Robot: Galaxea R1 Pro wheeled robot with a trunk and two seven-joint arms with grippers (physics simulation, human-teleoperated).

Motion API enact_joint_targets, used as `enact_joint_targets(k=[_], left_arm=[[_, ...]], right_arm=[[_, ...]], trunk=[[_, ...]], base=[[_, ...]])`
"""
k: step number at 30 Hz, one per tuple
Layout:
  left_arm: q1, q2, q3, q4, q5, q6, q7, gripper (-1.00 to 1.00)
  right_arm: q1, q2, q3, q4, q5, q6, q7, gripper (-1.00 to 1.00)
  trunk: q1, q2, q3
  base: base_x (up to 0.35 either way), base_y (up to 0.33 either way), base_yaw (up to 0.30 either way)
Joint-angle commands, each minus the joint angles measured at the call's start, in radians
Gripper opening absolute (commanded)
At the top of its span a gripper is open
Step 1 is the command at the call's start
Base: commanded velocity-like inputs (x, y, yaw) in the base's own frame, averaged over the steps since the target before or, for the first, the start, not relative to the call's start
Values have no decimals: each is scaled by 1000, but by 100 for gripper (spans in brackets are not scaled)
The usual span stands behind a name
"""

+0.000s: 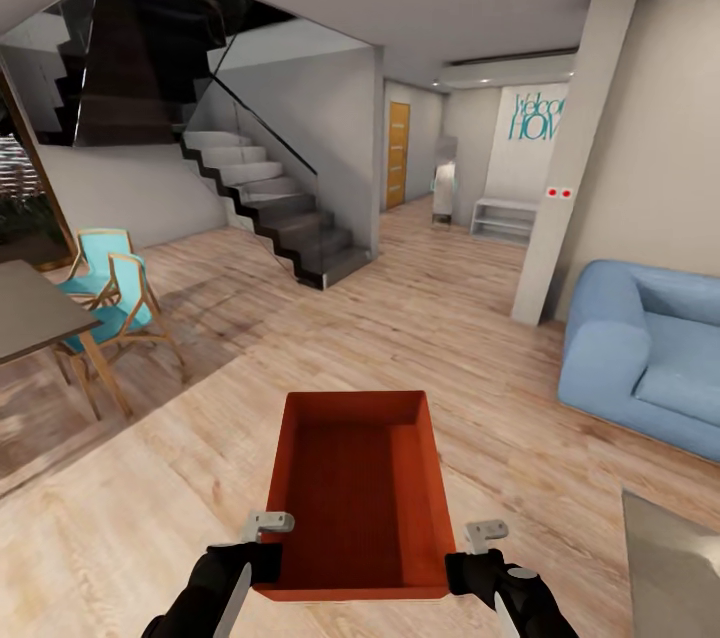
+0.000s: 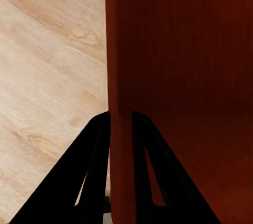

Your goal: Move the two storage containers from the living room to the garage. In the garage, place one container on the floor and stack the other container on top of it (either order is fine).

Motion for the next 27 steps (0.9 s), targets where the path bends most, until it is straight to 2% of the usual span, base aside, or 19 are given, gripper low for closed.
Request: enact_joint_targets(k=[1,9,27], left_arm=[[-1,1,51,-4,-11,5,5,-100],[-1,13,61,-3,-10,5,3,-100],[-1,14,62,-3,-10,5,3,-100]], right_arm=[[0,-1,1,0,-10,8,9,-100],[0,-1,-1,0,-10,8,9,-100],[0,-1,-3,0,-9,2,9,-100]], trunk=[[1,-2,-2],[1,-2,-2],[1,-2,-2]], base=[[324,-42,-1],[324,-5,0],[324,0,0]])
